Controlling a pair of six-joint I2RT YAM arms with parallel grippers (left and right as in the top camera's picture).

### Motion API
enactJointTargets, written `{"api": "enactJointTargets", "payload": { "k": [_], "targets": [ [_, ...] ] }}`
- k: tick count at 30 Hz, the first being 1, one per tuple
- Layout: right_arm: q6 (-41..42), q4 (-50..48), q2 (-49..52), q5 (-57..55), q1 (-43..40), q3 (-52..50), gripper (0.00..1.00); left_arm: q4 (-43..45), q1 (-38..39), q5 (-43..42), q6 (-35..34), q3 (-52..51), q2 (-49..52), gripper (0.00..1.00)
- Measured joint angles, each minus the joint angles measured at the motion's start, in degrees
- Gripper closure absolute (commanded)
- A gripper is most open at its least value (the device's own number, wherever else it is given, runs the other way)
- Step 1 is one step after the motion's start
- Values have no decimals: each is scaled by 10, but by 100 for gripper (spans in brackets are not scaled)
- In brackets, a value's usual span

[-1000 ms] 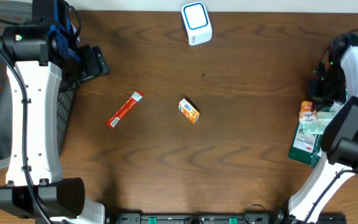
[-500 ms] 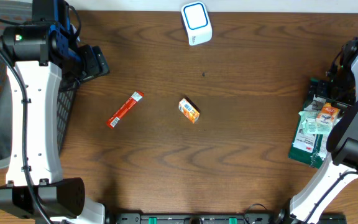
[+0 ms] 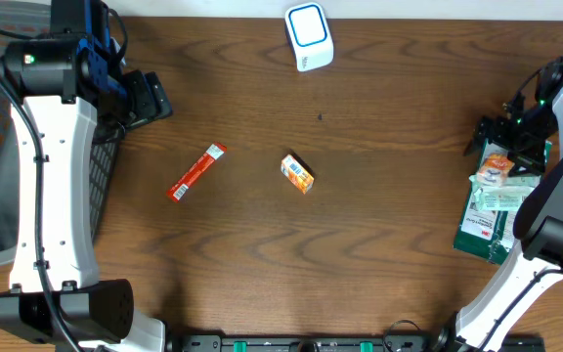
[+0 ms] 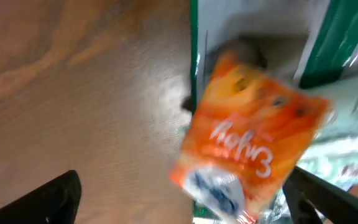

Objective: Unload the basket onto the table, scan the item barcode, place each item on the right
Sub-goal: 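Carry the tissue pack right and release it by the green packets, then move the right gripper to the second orange tissue pack and grasp it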

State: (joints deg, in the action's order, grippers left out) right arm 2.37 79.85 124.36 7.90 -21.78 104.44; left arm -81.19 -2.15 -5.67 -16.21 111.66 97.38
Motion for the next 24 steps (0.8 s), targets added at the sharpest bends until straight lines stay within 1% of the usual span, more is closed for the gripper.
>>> {"api": "enactJointTargets", "payload": {
  "k": [3,5,7,9,10,11,12,13,15,16,17,18,19,20,24],
  "targets": [
    [3,57,0,-9,0,0,1,0,0,0,0,0,0,14],
    [16,76,0,-37,0,3,1,0,0,0,0,0,0,14],
    [36,73,0,-71,0,11,1,0,0,0,0,0,0,12],
    [51,52,0,-76,0,18,1,0,0,0,0,0,0,14],
    [54,45,0,-67,0,19,5,0,0,0,0,0,0,14],
    [56,38,0,-49,0,20,7,0,0,0,0,0,0,13],
    [51,32,0,-16,0,20,11,0,0,0,0,0,0,14],
    [38,28,0,20,0,20,12,0,0,0,0,0,0,14],
    [-2,30,0,94,5,20,14,0,0,0,0,0,0,14],
    [-21,31,0,127,9,20,18,0,0,0,0,0,0,14],
    [-36,32,0,153,16,20,20,0,0,0,0,0,0,14],
    [-50,32,0,180,24,20,24,0,0,0,0,0,0,14],
    [-64,31,0,202,38,20,36,0,0,0,0,0,0,14],
    [-73,31,0,222,52,20,37,0,0,0,0,0,0,14],
    [-90,22,0,253,113,19,36,0,0,0,0,0,0,14]
  ]
}}
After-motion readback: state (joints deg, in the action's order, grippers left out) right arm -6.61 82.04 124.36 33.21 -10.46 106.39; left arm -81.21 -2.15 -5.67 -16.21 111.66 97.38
